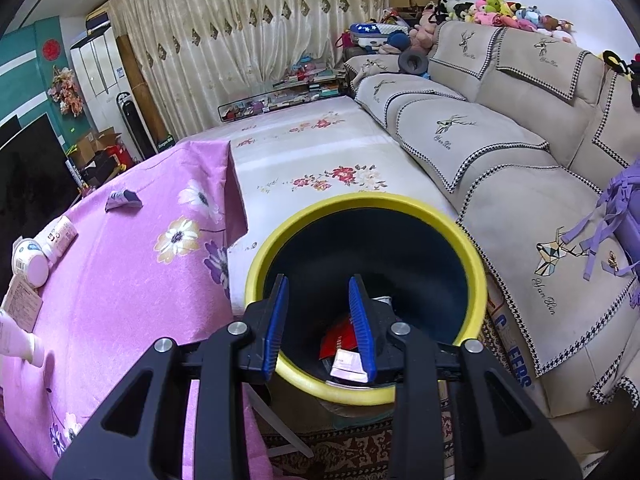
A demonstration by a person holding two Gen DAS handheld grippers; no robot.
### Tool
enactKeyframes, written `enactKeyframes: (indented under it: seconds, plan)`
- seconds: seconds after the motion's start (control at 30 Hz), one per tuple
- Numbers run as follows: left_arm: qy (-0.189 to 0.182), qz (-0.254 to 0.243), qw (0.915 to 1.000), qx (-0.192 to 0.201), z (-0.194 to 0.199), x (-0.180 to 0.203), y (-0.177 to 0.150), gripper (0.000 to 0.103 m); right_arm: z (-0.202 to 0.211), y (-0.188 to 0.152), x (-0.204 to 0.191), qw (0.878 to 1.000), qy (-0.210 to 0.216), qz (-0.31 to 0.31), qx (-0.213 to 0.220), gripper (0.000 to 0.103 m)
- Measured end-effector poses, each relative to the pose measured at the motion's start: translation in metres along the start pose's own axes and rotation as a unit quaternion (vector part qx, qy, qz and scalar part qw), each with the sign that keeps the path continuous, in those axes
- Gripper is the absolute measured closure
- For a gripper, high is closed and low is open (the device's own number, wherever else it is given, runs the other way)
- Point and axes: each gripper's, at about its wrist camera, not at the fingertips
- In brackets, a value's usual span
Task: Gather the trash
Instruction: 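Carry the bottle over the bin and open the left gripper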
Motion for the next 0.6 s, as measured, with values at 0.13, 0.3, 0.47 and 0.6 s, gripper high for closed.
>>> enactKeyframes:
  seconds: [0.13,0.3,0.47,0.6]
  plan:
    - [-0.028,-0.007,0.9995,0.009,-0.012,0.02,0.016,0.051,0.013,0.006,0.014,1.0,-0.009,0.001,0.013,0.073]
    - [-0.086,-0.026,0.9959,0.009,-0.04,0.064,0.039,0.051,0.034,0.011,0.038,0.999,-0.029,0.002,0.036,0.073]
    - [-0.147,-0.037,0.9885,0.001,-0.07,0.115,0.056,0.051,0.045,0.01,0.067,0.998,-0.048,-0.005,0.044,0.073]
    - [-0.188,-0.04,0.9811,-0.018,-0.105,0.159,0.065,0.051,0.049,0.007,0.092,0.997,-0.062,-0.015,0.044,0.073]
Point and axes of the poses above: each gripper's, at about its wrist camera, not at the fingertips, and z roughly against the way its jaws point, x to its right, y to its top, and after that the axes turned 12 degrees about x, right-handed
